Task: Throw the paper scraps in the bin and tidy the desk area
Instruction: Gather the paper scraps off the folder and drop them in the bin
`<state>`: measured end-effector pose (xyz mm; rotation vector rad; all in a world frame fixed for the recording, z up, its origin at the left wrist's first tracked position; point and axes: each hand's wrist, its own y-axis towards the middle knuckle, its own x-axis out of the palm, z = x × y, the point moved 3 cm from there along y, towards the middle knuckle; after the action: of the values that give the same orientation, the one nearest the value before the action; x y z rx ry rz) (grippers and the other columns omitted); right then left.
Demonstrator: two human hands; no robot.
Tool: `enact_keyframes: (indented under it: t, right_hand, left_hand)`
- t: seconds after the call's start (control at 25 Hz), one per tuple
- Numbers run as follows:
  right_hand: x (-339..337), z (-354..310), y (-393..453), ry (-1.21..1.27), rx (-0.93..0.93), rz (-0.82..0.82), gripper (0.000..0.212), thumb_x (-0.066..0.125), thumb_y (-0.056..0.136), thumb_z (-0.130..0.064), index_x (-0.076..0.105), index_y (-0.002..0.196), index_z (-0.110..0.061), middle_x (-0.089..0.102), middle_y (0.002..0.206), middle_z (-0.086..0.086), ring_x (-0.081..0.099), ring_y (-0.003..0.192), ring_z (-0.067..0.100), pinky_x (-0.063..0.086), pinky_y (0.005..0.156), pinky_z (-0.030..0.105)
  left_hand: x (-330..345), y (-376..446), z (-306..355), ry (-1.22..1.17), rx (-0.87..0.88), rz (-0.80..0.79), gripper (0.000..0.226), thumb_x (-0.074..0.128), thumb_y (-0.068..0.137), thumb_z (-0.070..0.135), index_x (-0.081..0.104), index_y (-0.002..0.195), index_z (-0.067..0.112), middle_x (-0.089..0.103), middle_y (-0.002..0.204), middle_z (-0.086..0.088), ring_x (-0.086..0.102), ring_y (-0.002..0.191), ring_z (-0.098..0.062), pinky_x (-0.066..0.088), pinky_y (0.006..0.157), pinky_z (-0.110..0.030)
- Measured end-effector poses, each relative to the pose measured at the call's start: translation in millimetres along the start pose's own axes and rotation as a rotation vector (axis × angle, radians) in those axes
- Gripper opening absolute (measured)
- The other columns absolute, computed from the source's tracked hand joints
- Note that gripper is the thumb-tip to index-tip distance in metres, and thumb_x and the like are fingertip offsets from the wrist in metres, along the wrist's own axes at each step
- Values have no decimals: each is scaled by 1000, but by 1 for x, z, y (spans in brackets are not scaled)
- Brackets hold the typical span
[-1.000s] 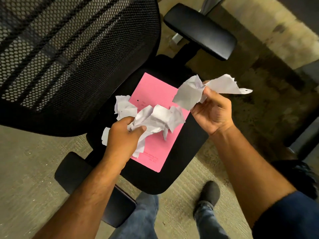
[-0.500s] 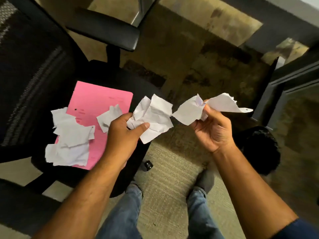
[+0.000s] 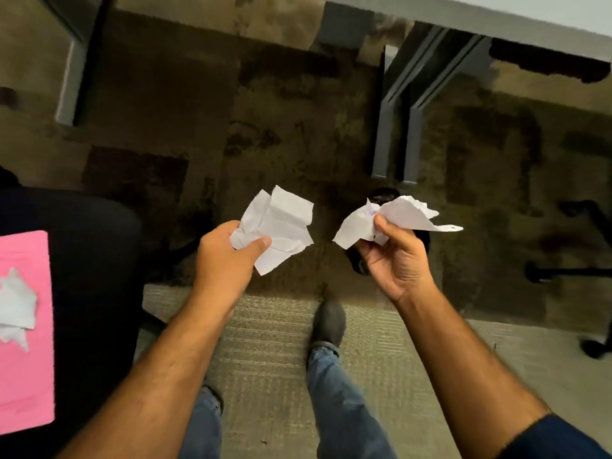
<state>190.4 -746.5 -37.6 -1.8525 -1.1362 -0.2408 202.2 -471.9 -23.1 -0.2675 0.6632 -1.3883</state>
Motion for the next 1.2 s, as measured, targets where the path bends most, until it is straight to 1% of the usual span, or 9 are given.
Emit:
enact_keyframes:
  t: [0.12, 0.24, 0.32, 0.48, 0.64, 0.72, 0.84, 1.0, 1.2]
  right_hand:
    - [-57, -27, 18, 24, -26, 94, 33, 62, 94, 5, 66, 123, -11, 74, 113, 11, 72, 111, 26, 63, 90, 46]
    - [-113, -47, 36, 51, -57, 239, 41, 61, 96, 5, 62, 136, -6, 72, 126, 16, 70, 121, 31, 60, 98, 49]
    - [-145, -52, 47, 28, -60, 373, 47, 65, 96, 4, 59, 141, -5, 70, 134, 17, 69, 125, 31, 61, 97, 49]
    - [-197, -57, 68, -96, -37, 530, 30, 69, 99, -4, 64, 127, -14, 75, 123, 6, 72, 115, 24, 65, 85, 40]
    - [-226, -58, 91, -210, 60, 595, 13, 70, 100, -11, 66, 110, -18, 74, 113, 2, 73, 100, 18, 66, 77, 33]
    - [-237, -55, 101, -240, 121, 605, 12, 69, 102, -13, 65, 113, -17, 73, 113, 3, 73, 96, 20, 67, 78, 33]
    - [-248, -53, 116, -252, 167, 617, 24, 65, 104, -11, 62, 128, -12, 70, 122, 5, 71, 103, 26, 66, 76, 35]
    - [-257, -53, 134, -281, 187, 659, 26, 60, 104, -4, 60, 130, -9, 67, 135, 14, 68, 120, 37, 64, 75, 38]
    - [-265, -56, 151, -349, 253, 649, 35, 59, 102, 4, 57, 137, -4, 65, 136, 18, 67, 114, 38, 63, 70, 39]
  left_hand:
    - [66, 9, 6, 54, -6, -78, 10, 77, 90, 13, 73, 96, 21, 77, 99, -3, 75, 96, -25, 62, 84, -60]
    - [128, 18, 3, 81, -32, -143, 10, 73, 91, 9, 71, 94, 18, 76, 101, -9, 74, 99, -31, 61, 84, -63]
    - [161, 23, -2, 113, -48, -191, 15, 71, 91, 5, 70, 93, 20, 75, 103, -10, 74, 100, -30, 63, 80, -61]
    - [220, 32, -14, 171, -81, -258, 28, 69, 90, 2, 65, 88, 29, 73, 102, -2, 73, 101, -26, 66, 77, -53]
    - [260, 39, -30, 274, -69, -284, 23, 71, 87, 3, 66, 91, 25, 73, 103, -7, 73, 101, -30, 65, 78, -55]
    - [274, 42, -37, 343, -55, -293, 17, 71, 84, 4, 70, 100, 11, 75, 106, -13, 72, 102, -34, 64, 80, -56]
    - [290, 50, -43, 419, -39, -291, 29, 71, 84, 5, 69, 112, 0, 74, 109, -18, 71, 103, -38, 64, 80, -56]
    - [305, 57, -45, 485, -38, -304, 29, 69, 85, 5, 69, 114, 3, 73, 109, -16, 72, 98, -36, 66, 72, -52]
    - [316, 64, -47, 549, -47, -321, 24, 69, 87, 9, 69, 112, 11, 72, 105, -6, 72, 74, -18, 67, 64, -46]
